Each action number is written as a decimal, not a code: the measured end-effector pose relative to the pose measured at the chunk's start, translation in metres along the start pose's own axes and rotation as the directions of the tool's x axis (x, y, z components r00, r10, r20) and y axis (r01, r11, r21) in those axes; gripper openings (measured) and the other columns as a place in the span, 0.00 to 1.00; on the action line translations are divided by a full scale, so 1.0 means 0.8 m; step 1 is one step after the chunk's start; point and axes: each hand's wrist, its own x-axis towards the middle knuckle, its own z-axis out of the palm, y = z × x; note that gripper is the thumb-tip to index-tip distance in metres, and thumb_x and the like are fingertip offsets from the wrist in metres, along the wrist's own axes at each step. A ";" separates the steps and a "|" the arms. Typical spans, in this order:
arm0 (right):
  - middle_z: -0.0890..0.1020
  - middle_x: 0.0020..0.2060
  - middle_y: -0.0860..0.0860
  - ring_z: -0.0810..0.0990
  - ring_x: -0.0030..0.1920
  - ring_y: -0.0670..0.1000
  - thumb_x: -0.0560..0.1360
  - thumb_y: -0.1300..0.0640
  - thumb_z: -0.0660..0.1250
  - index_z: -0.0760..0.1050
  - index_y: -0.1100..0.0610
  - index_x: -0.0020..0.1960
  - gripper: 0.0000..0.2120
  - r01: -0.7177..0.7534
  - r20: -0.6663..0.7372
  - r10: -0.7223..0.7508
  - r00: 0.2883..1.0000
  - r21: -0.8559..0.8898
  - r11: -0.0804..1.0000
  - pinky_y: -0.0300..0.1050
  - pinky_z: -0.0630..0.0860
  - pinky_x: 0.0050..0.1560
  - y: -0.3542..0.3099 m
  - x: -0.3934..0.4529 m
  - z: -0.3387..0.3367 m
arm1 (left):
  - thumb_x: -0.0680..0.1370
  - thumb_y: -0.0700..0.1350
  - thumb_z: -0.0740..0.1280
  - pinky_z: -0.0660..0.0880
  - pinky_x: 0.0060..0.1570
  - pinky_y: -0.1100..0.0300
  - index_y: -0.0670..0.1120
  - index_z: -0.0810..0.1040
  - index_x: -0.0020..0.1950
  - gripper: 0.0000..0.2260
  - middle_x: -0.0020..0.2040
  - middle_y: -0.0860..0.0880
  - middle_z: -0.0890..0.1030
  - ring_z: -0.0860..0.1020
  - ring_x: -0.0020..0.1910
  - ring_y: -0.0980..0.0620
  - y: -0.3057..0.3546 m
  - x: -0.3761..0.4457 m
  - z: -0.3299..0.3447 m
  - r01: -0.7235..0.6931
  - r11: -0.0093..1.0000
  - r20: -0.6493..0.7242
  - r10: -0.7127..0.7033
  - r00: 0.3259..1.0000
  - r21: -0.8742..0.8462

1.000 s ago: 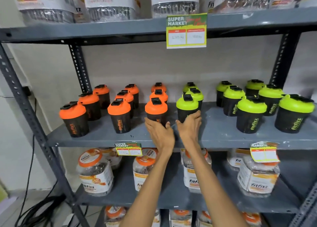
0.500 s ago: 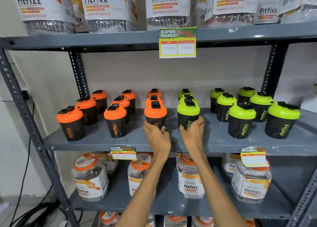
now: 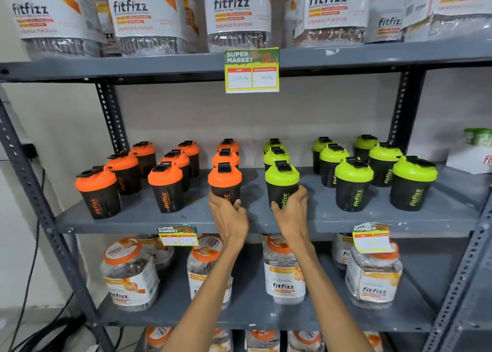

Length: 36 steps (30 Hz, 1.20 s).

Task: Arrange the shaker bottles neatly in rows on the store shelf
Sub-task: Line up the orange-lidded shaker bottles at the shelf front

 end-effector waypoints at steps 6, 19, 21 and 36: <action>0.70 0.66 0.65 0.70 0.67 0.64 0.71 0.62 0.74 0.58 0.66 0.72 0.36 -0.003 -0.013 0.003 1.000 -0.030 1.000 0.57 0.73 0.64 0.002 0.004 0.004 | 0.76 0.38 0.68 0.71 0.63 0.45 0.39 0.57 0.75 0.31 0.68 0.38 0.68 0.68 0.69 0.38 -0.001 0.002 -0.004 -0.003 1.000 0.016 0.003 1.000 -0.002; 0.66 0.68 0.64 0.66 0.69 0.64 0.71 0.57 0.75 0.55 0.63 0.74 0.40 0.042 -0.038 -0.040 0.998 0.054 0.998 0.57 0.70 0.67 0.015 -0.020 -0.001 | 0.79 0.46 0.68 0.56 0.73 0.56 0.39 0.43 0.80 0.40 0.80 0.41 0.54 0.54 0.79 0.43 -0.006 -0.012 -0.015 -0.016 0.999 0.062 0.018 0.998 -0.038; 0.68 0.66 0.61 0.68 0.67 0.60 0.73 0.57 0.73 0.59 0.62 0.72 0.34 0.117 -0.106 -0.107 0.989 0.091 0.989 0.46 0.70 0.63 0.014 -0.041 -0.005 | 0.80 0.49 0.66 0.52 0.71 0.61 0.43 0.45 0.80 0.38 0.81 0.44 0.54 0.54 0.79 0.47 -0.012 -0.029 -0.029 -0.057 0.995 0.037 0.060 0.997 -0.088; 0.77 0.53 0.52 0.76 0.51 0.49 0.72 0.53 0.74 0.70 0.54 0.61 0.21 0.315 -0.120 -0.294 0.948 0.253 0.915 0.51 0.77 0.53 -0.131 -0.166 0.152 | 0.81 0.48 0.63 0.55 0.75 0.61 0.47 0.55 0.79 0.28 0.80 0.49 0.57 0.56 0.78 0.53 -0.133 0.051 -0.234 -0.232 0.972 -0.236 0.218 0.947 -0.031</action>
